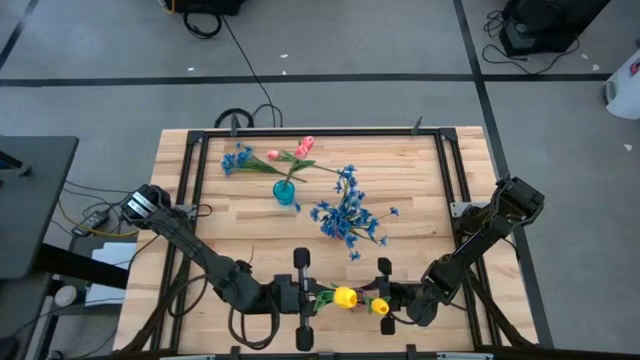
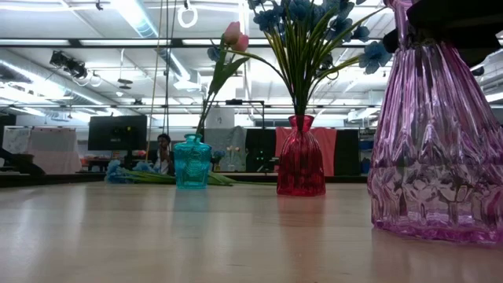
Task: Sort flowers into vase by color
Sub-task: Put the yellow flower into the pink vase
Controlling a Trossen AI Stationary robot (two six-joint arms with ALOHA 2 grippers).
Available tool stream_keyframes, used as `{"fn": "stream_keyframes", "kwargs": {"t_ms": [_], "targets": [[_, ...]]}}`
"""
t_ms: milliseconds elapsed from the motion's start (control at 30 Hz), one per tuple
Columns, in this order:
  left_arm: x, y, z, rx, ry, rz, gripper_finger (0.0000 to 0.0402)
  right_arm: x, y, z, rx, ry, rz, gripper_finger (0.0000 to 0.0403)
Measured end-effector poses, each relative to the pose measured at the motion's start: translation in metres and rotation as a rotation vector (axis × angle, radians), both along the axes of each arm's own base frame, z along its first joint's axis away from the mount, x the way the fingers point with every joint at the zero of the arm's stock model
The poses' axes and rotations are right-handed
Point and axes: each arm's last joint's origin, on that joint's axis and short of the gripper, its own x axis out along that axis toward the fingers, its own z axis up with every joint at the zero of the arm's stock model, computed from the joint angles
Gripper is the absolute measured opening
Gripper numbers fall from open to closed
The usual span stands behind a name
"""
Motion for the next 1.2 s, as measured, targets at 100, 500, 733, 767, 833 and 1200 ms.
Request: {"fn": "stream_keyframes", "kwargs": {"t_ms": [100,500,733,767,833,1200], "targets": [[-0.001,0.0,0.006,-0.033,-0.06,-0.037,0.0008,0.001,0.0,0.001,0.009,-0.005,-0.001,0.0119],[0.016,-0.019,-0.021,-0.025,-0.273,-0.172,0.0006,0.016,-0.017,0.004,0.075,-0.056,-0.133,0.0119],[0.025,-0.025,-0.045,0.134,-0.32,-0.075,0.0005,0.017,-0.018,0.005,0.085,-0.061,-0.146,0.0119],[0.026,-0.025,-0.046,0.146,-0.319,-0.07,0.0005,0.017,-0.018,0.005,0.086,-0.06,-0.144,0.0119],[0.027,-0.024,-0.047,0.174,-0.318,-0.059,0.0005,0.017,-0.018,0.005,0.086,-0.056,-0.138,0.0119],[0.036,-0.014,-0.051,0.265,-0.281,-0.019,0.0005,0.017,-0.016,0.002,0.089,-0.034,-0.102,0.0119]]}}
